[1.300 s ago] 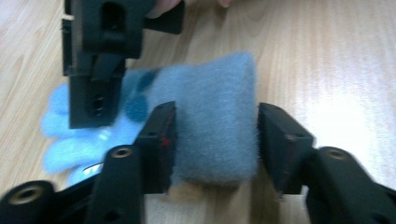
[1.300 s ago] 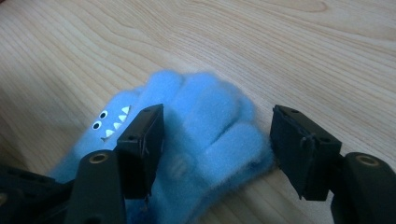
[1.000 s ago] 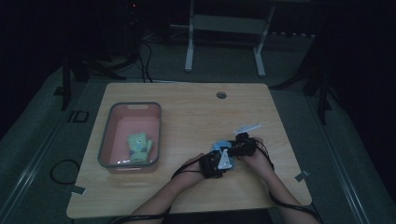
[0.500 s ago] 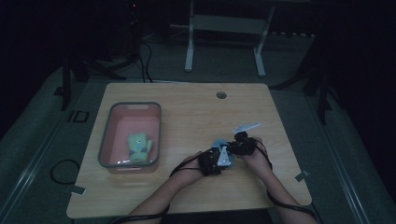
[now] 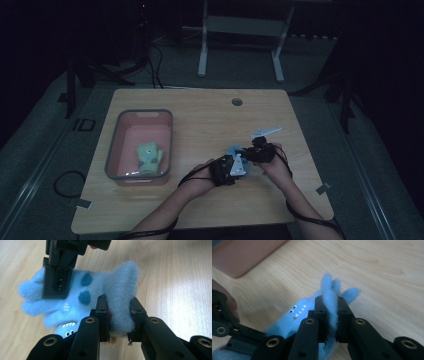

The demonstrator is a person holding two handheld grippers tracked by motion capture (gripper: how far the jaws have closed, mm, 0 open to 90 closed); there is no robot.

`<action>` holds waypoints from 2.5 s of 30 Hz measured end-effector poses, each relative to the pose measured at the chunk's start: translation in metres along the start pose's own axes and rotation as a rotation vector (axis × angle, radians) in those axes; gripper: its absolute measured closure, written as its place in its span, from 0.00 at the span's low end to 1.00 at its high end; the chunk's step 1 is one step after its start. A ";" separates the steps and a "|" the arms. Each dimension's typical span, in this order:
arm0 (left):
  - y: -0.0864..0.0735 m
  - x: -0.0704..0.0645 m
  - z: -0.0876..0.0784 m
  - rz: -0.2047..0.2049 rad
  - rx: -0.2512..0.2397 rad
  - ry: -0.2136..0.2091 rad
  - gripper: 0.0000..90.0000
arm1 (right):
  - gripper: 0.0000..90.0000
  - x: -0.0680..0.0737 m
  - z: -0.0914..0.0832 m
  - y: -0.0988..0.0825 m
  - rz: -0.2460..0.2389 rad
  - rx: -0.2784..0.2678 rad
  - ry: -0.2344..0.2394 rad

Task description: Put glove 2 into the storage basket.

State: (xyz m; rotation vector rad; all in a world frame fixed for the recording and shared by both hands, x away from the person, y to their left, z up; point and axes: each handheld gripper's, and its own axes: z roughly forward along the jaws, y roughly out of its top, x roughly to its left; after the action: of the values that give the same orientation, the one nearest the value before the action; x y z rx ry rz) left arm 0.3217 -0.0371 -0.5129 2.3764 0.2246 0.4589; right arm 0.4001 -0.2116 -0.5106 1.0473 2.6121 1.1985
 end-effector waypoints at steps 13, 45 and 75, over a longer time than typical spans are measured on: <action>0.007 0.009 -0.030 0.022 0.001 0.041 0.84 | 0.92 0.011 -0.012 0.026 -0.001 -0.069 0.037; -0.005 0.036 -0.110 0.010 0.052 0.163 0.85 | 0.92 0.064 0.004 0.110 -0.114 -0.095 0.078; -0.085 0.047 -0.166 -0.114 0.129 0.229 0.85 | 0.92 0.133 0.087 0.161 -0.189 -0.040 0.171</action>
State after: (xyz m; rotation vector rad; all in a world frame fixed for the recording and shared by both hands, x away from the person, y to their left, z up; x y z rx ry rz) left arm 0.2986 0.1400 -0.4423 2.4186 0.5047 0.6799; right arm 0.4164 -0.0001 -0.4324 0.7009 2.7252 1.3420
